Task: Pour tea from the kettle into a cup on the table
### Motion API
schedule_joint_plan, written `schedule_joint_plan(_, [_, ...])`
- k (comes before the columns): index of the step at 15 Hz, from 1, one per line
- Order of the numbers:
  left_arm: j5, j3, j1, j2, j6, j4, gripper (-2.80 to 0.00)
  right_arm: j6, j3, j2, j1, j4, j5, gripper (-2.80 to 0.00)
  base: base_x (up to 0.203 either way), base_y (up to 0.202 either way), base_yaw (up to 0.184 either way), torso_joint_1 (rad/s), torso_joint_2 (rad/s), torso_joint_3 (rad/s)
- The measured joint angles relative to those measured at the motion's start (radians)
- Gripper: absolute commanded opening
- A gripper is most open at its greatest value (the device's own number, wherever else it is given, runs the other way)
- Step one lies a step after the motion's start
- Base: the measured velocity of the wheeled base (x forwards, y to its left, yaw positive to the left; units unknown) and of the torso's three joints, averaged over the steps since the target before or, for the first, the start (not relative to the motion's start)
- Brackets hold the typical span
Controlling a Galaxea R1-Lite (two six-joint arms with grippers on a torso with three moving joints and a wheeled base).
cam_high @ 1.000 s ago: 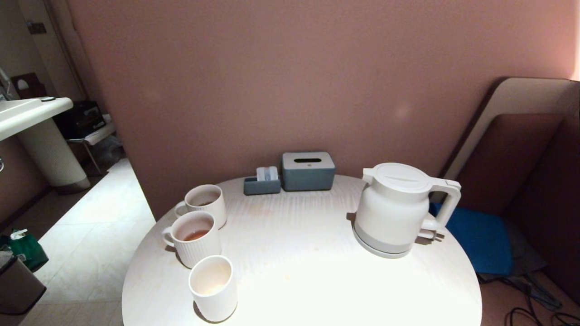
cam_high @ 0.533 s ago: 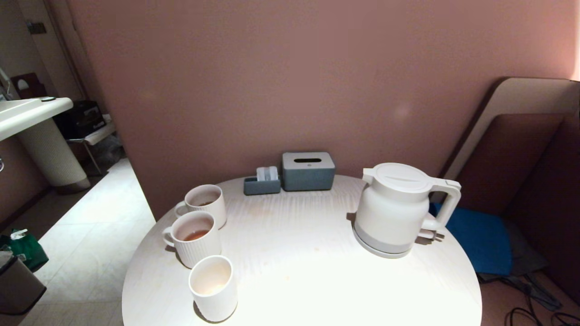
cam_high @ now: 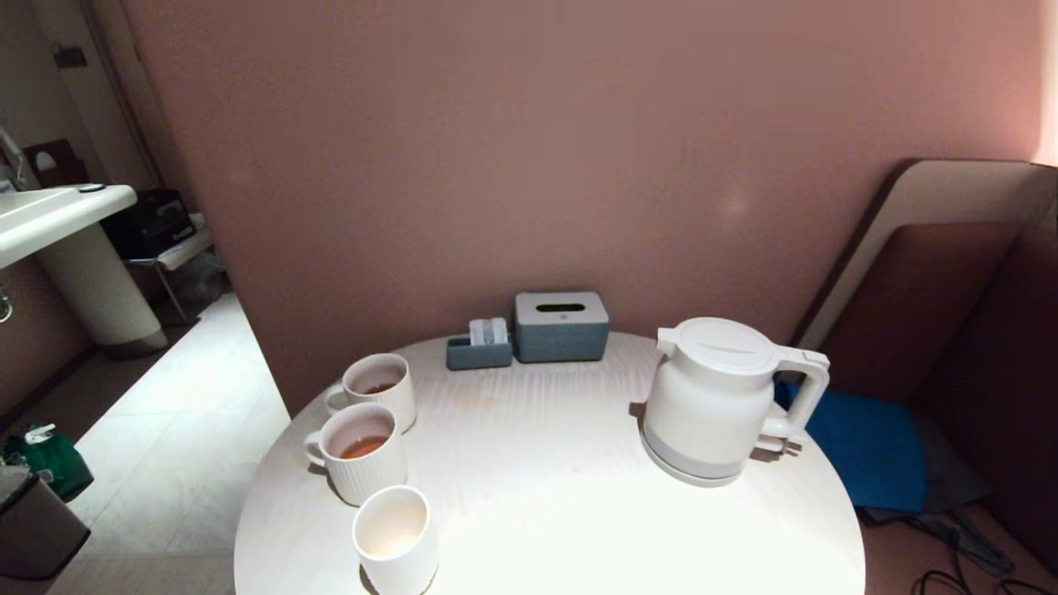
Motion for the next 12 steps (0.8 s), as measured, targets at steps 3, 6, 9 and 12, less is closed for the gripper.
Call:
schedule_joint_plan(3, [0.0,0.0,0.0,0.0,0.0,0.0,-2.8,0.0,-0.001,0.0,0.0,-0.001,-0.001,-2.8,0.0,0.0,0.0,0.25,-0.56,-0.314])
schedule_joint_plan(6, [0.0,0.0,0.0,0.0,0.0,-0.001,-2.8,0.001,-0.001,0.0,0.0,-0.001,0.0,-2.8,0.0,0.0,0.0,0.138,-0.3,-0.164])
schedule_joint_plan(9, [0.0,0.0,0.0,0.0,0.0,0.001,-2.8,0.001,0.0,0.0,0.0,-0.001,-0.001,-2.8,0.0,0.0,0.0,0.026,-0.04,-0.026])
schedule_joint_plan(12, [0.0,0.0,0.0,0.0,0.0,0.0,-2.8,0.001,0.0,0.0,0.0,0.0,0.0,-2.8,0.0,0.0,0.0,0.0,0.0,0.0])
